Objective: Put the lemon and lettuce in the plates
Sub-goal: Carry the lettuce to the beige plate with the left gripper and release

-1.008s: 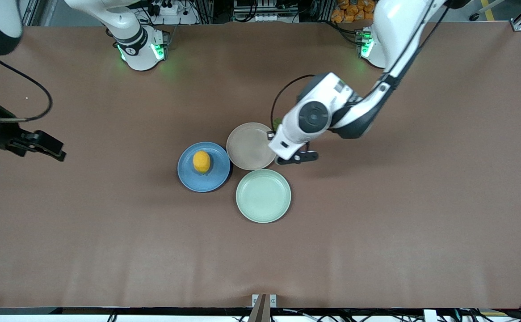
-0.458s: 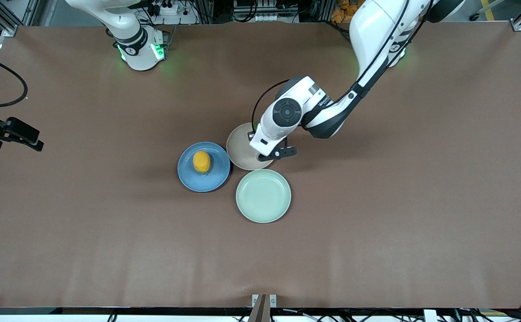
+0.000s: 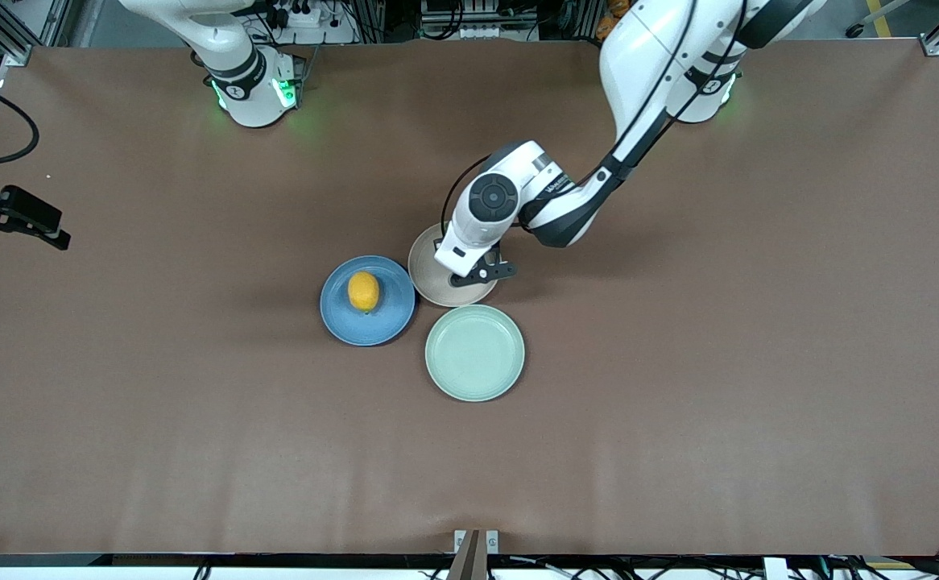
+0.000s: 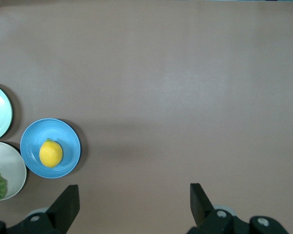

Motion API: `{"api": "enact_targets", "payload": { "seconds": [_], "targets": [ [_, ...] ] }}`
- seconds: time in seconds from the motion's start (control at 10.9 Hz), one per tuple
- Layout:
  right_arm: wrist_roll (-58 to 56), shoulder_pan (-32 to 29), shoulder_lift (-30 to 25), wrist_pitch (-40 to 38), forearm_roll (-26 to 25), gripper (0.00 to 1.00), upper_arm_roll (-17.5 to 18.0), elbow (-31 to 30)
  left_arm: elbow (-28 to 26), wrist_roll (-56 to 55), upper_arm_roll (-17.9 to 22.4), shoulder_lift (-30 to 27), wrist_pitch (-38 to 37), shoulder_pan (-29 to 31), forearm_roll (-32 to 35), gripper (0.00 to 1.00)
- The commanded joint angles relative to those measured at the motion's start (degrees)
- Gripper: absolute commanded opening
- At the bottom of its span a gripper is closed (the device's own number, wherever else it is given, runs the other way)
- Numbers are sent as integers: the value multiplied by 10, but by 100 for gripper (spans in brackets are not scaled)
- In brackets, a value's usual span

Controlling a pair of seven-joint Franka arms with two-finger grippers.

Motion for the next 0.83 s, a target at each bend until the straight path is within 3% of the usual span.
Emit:
{"api": "enact_targets", "payload": {
  "seconds": [0.0, 0.18, 0.37, 0.73],
  "targets": [
    [-8, -27, -22, 2, -4, 100, 24, -21, 13, -18, 17, 1, 2, -13, 13, 100],
    [-8, -28, -29, -4, -4, 100, 27, -25, 13, -9, 19, -12, 2, -4, 16, 100],
    [-8, -34, -31, -4, -4, 100, 35, -30, 11, 45, 20, -31, -6, 42, 17, 100],
    [-8, -34, -31, 0, -4, 100, 36, -37, 13, 175, 20, -102, -119, 143, 16, 100]
  ]
}}
